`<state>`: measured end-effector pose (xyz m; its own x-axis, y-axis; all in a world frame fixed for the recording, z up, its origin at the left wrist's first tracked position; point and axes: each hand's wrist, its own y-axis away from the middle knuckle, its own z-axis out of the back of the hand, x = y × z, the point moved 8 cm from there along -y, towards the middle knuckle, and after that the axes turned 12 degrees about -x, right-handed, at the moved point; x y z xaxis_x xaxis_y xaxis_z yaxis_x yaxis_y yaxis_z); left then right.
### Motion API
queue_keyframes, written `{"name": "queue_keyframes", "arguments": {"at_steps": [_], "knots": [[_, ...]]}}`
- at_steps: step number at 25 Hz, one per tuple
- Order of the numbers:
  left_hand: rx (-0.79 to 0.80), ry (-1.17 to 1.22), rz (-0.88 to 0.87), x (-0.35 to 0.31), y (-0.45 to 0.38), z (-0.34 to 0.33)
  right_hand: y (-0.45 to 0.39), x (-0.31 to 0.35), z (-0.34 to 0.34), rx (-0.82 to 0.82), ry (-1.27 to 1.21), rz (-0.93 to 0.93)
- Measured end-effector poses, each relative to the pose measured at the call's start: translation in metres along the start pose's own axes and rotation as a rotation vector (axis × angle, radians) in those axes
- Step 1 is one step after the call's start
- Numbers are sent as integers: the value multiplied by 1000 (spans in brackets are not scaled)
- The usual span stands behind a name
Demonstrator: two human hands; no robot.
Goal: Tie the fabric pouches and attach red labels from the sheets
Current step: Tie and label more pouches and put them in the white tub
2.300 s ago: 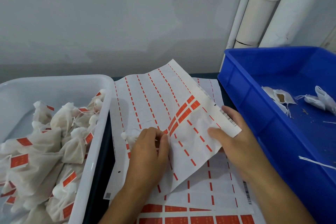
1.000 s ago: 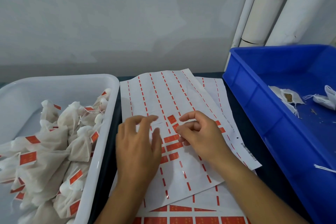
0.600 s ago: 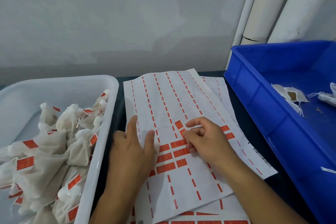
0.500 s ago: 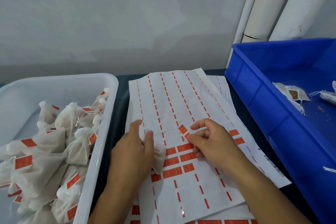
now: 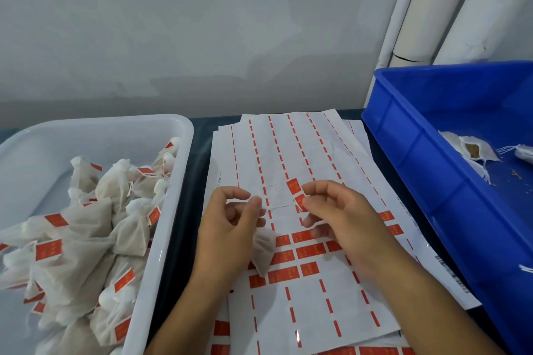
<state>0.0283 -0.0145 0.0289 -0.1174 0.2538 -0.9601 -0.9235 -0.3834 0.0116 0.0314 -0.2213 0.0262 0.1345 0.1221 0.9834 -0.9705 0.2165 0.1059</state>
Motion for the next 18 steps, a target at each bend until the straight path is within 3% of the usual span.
{"name": "queue_keyframes", "arguments": {"at_steps": [3, 6, 13, 18], "knots": [[-3, 132, 34, -5, 4, 0, 11, 0, -21, 208, -75, -48], [46, 138, 22, -7, 9, -3, 19, 6, -33, 325, -25, 62], [117, 137, 22, -10, 13, -11, 19, 20, -29, 145, 78, 326], [119, 77, 19, -7, 14, -12, 18, 20, -24, 91, 84, 311]]}}
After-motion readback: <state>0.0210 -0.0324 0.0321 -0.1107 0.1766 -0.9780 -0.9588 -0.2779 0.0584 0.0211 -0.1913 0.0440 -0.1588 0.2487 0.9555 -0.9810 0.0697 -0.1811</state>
